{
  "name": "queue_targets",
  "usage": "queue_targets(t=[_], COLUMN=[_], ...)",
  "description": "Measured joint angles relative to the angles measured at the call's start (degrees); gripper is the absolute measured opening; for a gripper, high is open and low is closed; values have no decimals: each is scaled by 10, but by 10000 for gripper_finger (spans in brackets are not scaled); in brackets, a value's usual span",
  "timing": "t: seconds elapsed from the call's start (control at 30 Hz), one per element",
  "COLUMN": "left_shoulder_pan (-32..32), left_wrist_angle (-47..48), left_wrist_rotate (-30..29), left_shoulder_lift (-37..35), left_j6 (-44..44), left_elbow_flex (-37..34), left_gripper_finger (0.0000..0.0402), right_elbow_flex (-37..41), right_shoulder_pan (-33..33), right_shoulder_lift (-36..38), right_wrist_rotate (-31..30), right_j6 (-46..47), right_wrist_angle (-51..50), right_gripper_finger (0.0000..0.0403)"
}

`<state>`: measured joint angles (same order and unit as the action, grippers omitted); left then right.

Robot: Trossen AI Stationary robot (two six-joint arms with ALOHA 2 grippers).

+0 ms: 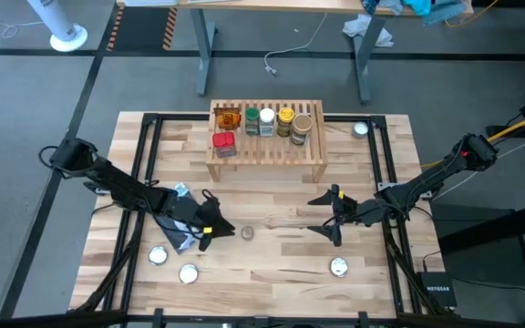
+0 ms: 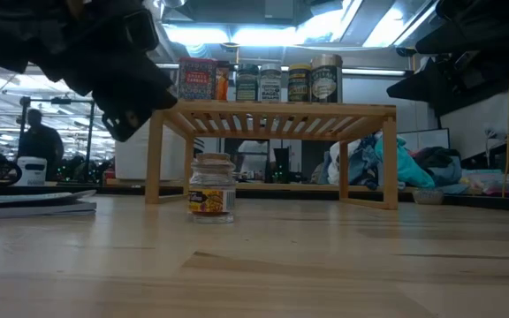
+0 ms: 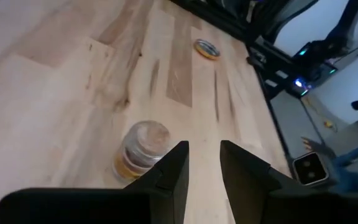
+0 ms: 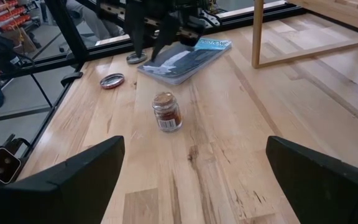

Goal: Shelf spices
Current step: Put the transparent seasoning bottle on the shelf

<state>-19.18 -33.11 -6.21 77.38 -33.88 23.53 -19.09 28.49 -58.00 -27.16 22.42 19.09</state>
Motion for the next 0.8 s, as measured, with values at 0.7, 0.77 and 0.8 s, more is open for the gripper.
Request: queue_targets(t=[0.7,0.77,0.8], left_shoulder_pan=[-85,-85,-85], left_wrist_angle=[28,3,-12], left_wrist_rotate=[-119,-134,-138], left_shoulder_lift=[48,78,96], left_j6=[15,15,15], left_elbow_flex=[0,0,0], left_gripper_finger=[278,292,297], right_elbow_flex=[0,0,0], right_shoulder_pan=[0,0,0], right_shoulder_lift=[0,0,0], right_wrist_rotate=[0,0,0], right_j6=[0,0,0], right_wrist_angle=[-2,-3,-4], right_gripper_finger=[397,397,397])
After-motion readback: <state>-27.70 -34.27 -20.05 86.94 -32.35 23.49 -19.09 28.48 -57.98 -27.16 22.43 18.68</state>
